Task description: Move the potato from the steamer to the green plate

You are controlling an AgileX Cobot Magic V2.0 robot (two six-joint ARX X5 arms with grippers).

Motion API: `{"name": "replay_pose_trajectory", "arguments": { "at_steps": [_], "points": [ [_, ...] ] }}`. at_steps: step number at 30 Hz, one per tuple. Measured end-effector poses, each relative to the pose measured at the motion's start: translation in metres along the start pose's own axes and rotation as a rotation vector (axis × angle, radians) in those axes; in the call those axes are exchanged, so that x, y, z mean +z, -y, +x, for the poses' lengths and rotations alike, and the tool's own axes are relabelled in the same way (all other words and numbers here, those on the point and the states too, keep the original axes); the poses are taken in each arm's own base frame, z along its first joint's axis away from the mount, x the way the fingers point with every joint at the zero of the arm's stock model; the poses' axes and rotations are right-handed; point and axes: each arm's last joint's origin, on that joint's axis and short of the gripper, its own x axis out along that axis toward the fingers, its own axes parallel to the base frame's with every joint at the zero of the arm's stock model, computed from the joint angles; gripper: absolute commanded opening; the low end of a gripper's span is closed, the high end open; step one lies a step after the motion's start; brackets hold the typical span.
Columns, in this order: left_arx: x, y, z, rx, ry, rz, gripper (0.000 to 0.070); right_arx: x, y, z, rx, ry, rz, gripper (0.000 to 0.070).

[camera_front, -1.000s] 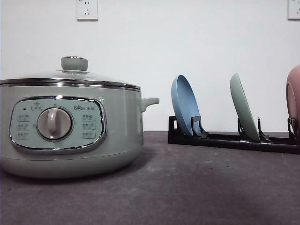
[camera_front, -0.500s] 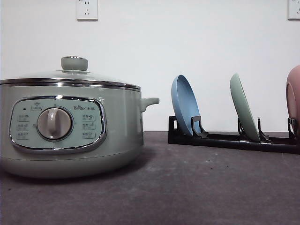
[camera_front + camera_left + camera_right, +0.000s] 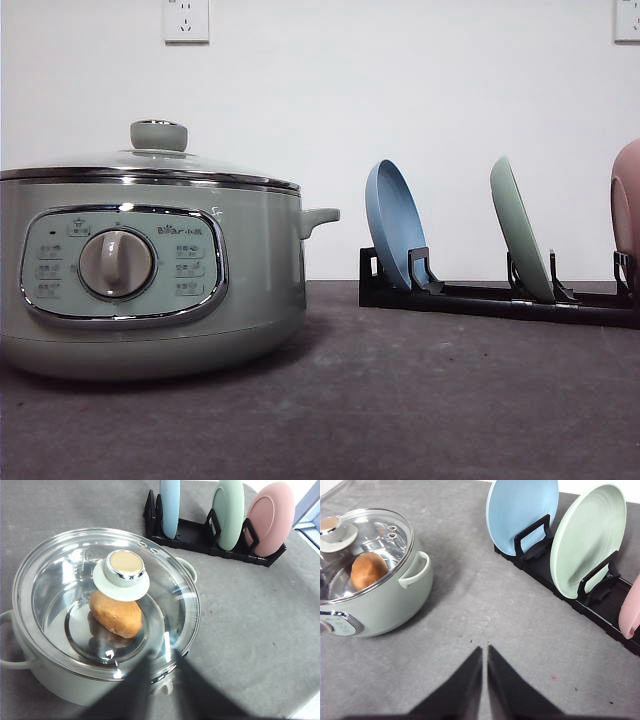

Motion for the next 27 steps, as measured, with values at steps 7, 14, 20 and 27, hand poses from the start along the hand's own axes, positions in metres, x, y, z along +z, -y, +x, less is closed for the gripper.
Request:
{"name": "replay_pose_trajectory", "arguments": {
  "at_steps": [7, 14, 20, 27],
  "points": [
    [0.0002, 0.0001, -0.0002, 0.000, 0.001, 0.001, 0.0592, 0.0000, 0.0000, 0.0000, -0.001, 0.000, 0.016, 0.0504],
    [0.0002, 0.0001, -0.0002, 0.000, 0.001, 0.001, 0.0592, 0.0000, 0.0000, 0.0000, -0.002, 0.000, 0.020, 0.0504],
    [0.0002, 0.0001, -0.0002, 0.000, 0.001, 0.001, 0.0592, 0.0000, 0.0001, 0.0000, -0.002, 0.000, 0.031, 0.0504],
    [0.0002, 0.0001, -0.0002, 0.000, 0.001, 0.001, 0.0592, 0.0091, 0.0044, 0.0079, -0.003, 0.042, 0.097, 0.0501]
  ]
}}
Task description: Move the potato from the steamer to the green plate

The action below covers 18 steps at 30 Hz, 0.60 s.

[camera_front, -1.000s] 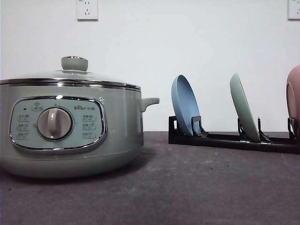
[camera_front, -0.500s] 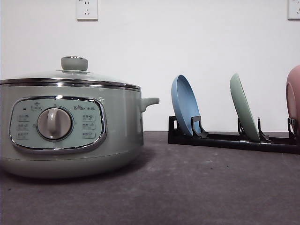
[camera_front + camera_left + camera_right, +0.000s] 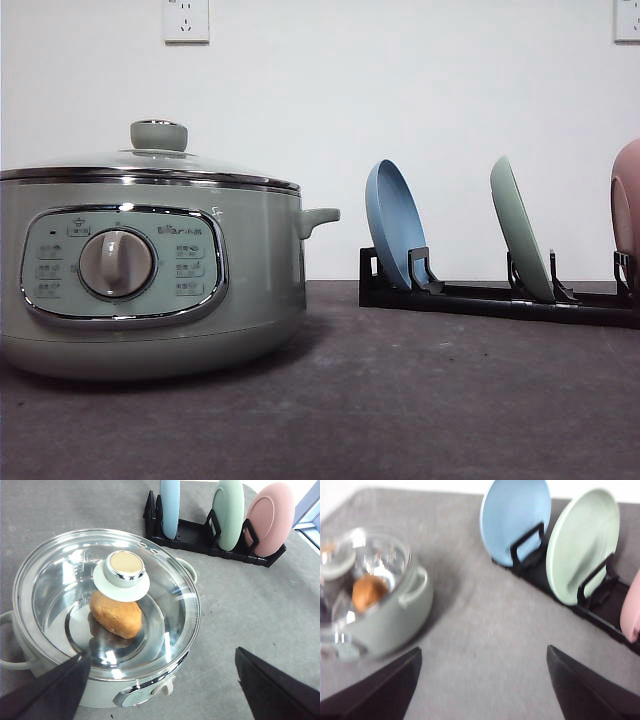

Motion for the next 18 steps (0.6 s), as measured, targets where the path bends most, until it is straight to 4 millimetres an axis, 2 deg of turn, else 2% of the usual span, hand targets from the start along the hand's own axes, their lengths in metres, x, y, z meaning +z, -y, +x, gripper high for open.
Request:
{"name": "replay_pose_trajectory", "arguments": {
  "at_steps": [4, 10, 18],
  "points": [
    [0.000, 0.000, 0.000, 0.000, 0.000, 0.000, 0.0592, 0.014, 0.006, 0.014, 0.000, 0.006, 0.066, 0.0501],
    [0.000, 0.000, 0.000, 0.000, 0.000, 0.000, 0.0592, 0.051, 0.019, 0.045, -0.002, -0.017, 0.121, 0.0499],
    [0.000, 0.000, 0.000, 0.000, 0.000, 0.000, 0.0592, 0.097, 0.046, 0.110, -0.009, -0.086, 0.160, 0.0492]
  ]
}}
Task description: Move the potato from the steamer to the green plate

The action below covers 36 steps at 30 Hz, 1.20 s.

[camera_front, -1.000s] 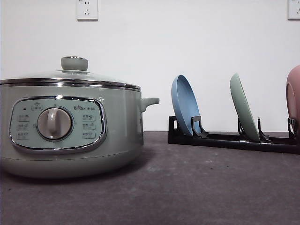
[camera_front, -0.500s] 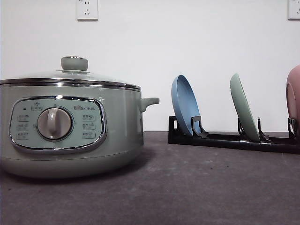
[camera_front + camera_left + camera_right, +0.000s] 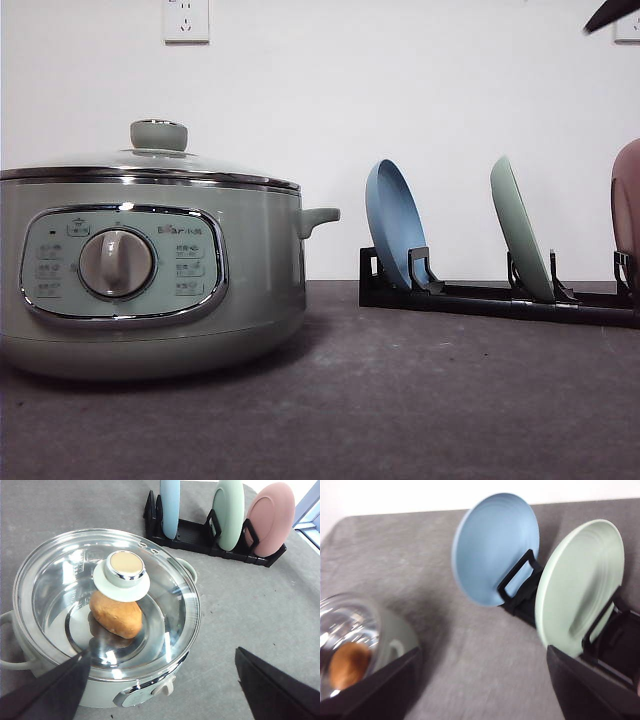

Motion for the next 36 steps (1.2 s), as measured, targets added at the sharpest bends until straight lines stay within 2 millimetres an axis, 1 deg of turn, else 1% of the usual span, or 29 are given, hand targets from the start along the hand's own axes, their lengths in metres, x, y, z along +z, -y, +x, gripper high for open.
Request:
{"name": "replay_pose_trajectory", "arguments": {
  "at_steps": [4, 9, 13, 18, 23, 24, 28, 33, 36],
  "points": [
    [0.000, 0.000, 0.000, 0.000, 0.000, 0.000, 0.0592, 0.016, 0.012, 0.032, -0.007, -0.038, 0.018, 0.0492],
    [0.000, 0.000, 0.000, 0.000, 0.000, 0.000, 0.0591, 0.025, 0.027, 0.068, -0.037, -0.053, 0.035, 0.0491],
    [0.000, 0.000, 0.000, 0.000, 0.000, 0.000, 0.0592, 0.024, 0.039, 0.092, -0.062, -0.060, 0.047, 0.0490],
    [0.000, 0.000, 0.000, 0.000, 0.000, 0.000, 0.0592, 0.020, 0.052, 0.118, -0.067, -0.075, 0.054, 0.0490],
    [0.000, 0.000, 0.000, 0.000, 0.000, -0.001, 0.0592, 0.014, 0.062, 0.137, -0.108, -0.091, 0.067, 0.0488],
    [0.000, 0.000, 0.000, 0.000, 0.000, -0.001, 0.0592, 0.014, 0.063, 0.140, -0.117, -0.091, 0.067, 0.0478],
    [0.000, 0.000, 0.000, 0.000, 0.000, -0.001, 0.0592, 0.013, 0.066, 0.146, -0.121, -0.084, 0.065, 0.0386],
    [0.000, 0.000, 0.000, 0.000, 0.000, -0.001, 0.0592, 0.011, 0.067, 0.152, -0.117, -0.095, 0.066, 0.0352],
    [0.000, 0.000, 0.000, 0.000, 0.000, -0.001, 0.0592, 0.009, 0.067, 0.156, -0.115, -0.105, 0.067, 0.0259]
  ]
}}
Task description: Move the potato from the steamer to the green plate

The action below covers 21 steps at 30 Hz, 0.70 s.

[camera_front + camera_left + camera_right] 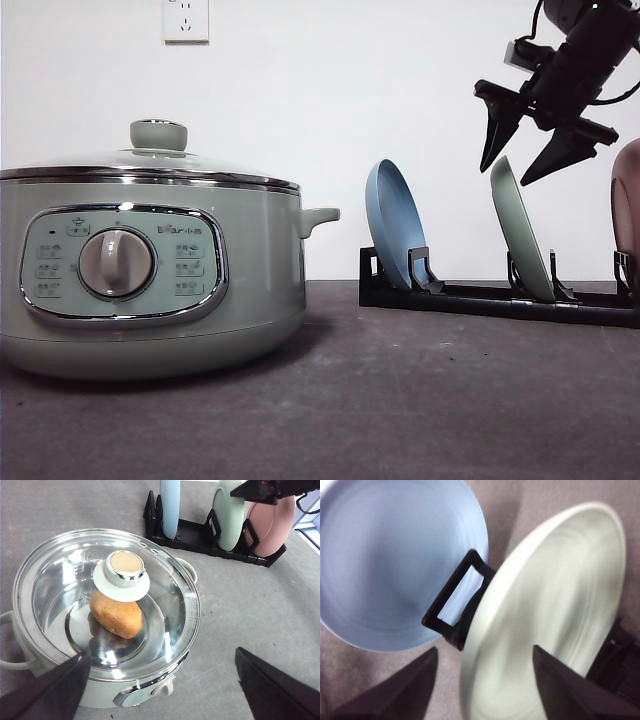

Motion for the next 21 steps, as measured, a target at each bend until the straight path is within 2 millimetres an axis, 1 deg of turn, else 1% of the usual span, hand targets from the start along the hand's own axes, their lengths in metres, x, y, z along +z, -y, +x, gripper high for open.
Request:
{"name": "replay_pose_trajectory", "arguments": {
  "at_steps": [6, 9, 12, 21],
  "points": [
    [0.0000, 0.0000, 0.0001, 0.000, 0.000, 0.000, 0.0592, 0.0007, -0.0006, 0.0009, 0.003, 0.009, -0.004, 0.0095],
    [0.0000, 0.0000, 0.0001, 0.000, 0.000, 0.000, 0.0592, 0.0007, -0.0006, 0.0010, 0.005, 0.008, -0.004, 0.0035],
    [0.0000, 0.0000, 0.0001, 0.000, 0.000, 0.000, 0.0592, 0.0009, -0.0009, 0.0010, 0.010, 0.009, -0.001, 0.0010],
    [0.0000, 0.0000, 0.0001, 0.000, 0.000, 0.000, 0.0592, 0.0005, -0.0029, 0.0016, 0.041, 0.003, 0.003, 0.0009]
  ]
}}
